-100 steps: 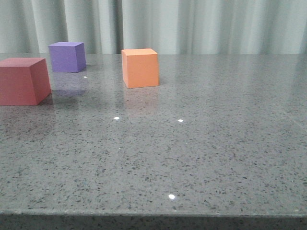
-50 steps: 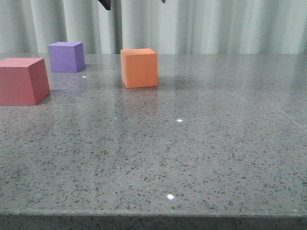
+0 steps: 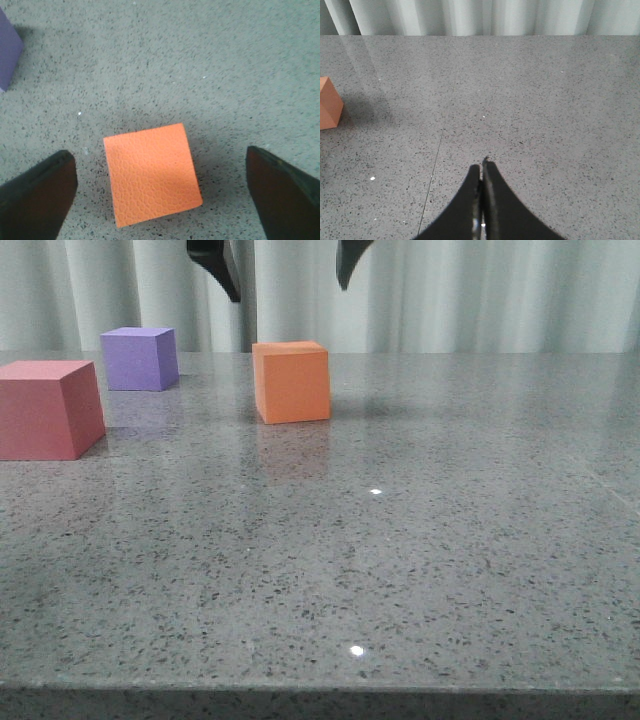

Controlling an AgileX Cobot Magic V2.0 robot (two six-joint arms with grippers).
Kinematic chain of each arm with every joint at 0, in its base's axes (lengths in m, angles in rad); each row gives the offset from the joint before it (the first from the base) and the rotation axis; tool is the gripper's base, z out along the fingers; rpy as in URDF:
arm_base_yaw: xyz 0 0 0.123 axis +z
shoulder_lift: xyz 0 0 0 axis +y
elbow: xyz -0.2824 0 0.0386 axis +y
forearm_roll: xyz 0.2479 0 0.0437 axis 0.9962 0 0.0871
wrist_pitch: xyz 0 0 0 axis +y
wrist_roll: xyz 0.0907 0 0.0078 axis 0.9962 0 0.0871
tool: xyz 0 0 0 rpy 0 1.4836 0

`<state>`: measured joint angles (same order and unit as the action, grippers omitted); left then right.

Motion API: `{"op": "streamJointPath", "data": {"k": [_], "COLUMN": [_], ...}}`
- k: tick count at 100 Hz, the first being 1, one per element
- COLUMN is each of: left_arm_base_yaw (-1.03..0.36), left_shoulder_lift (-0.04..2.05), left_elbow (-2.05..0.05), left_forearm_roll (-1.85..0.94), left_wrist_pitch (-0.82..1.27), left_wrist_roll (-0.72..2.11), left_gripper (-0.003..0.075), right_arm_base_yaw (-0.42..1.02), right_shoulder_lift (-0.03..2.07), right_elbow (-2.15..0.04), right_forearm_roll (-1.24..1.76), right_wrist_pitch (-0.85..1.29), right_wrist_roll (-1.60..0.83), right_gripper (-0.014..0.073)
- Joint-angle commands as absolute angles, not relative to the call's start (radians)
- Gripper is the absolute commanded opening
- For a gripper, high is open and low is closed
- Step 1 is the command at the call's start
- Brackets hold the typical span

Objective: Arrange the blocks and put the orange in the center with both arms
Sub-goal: 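Lower the open left gripper around the orange cube, then close the left gripper and lift the orange cube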

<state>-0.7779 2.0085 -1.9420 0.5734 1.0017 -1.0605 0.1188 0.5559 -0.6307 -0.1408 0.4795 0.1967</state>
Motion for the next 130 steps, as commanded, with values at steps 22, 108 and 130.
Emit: {"op": "streamJointPath", "data": {"k": [22,108,130], "left_arm_base_yaw": [-0.783,-0.779,-0.777], "left_shoulder_lift": [2.011,2.059,1.979], "left_elbow": [-1.972,-1.972,-1.972], "left_forearm_roll": [0.608,0.605,0.607], "left_wrist_pitch": [0.982,0.969,0.974], "left_wrist_roll": [-1.092,-1.09,-0.987], "left_gripper": [0.0636,0.0302,0.03], "right_arm_base_yaw": [0.111,0.111,0.111], "right_shoulder_lift": [0.556,0.556,0.556], "right_elbow": [-0.657,-0.657,-0.657], "right_forearm_roll": [-0.15,-0.15,-0.15], "right_wrist_pitch": [0.401,0.401,0.401], "right_wrist_roll": [0.195,0.195,0.195], "right_gripper": [-0.0069,-0.0069,-0.0069]}}
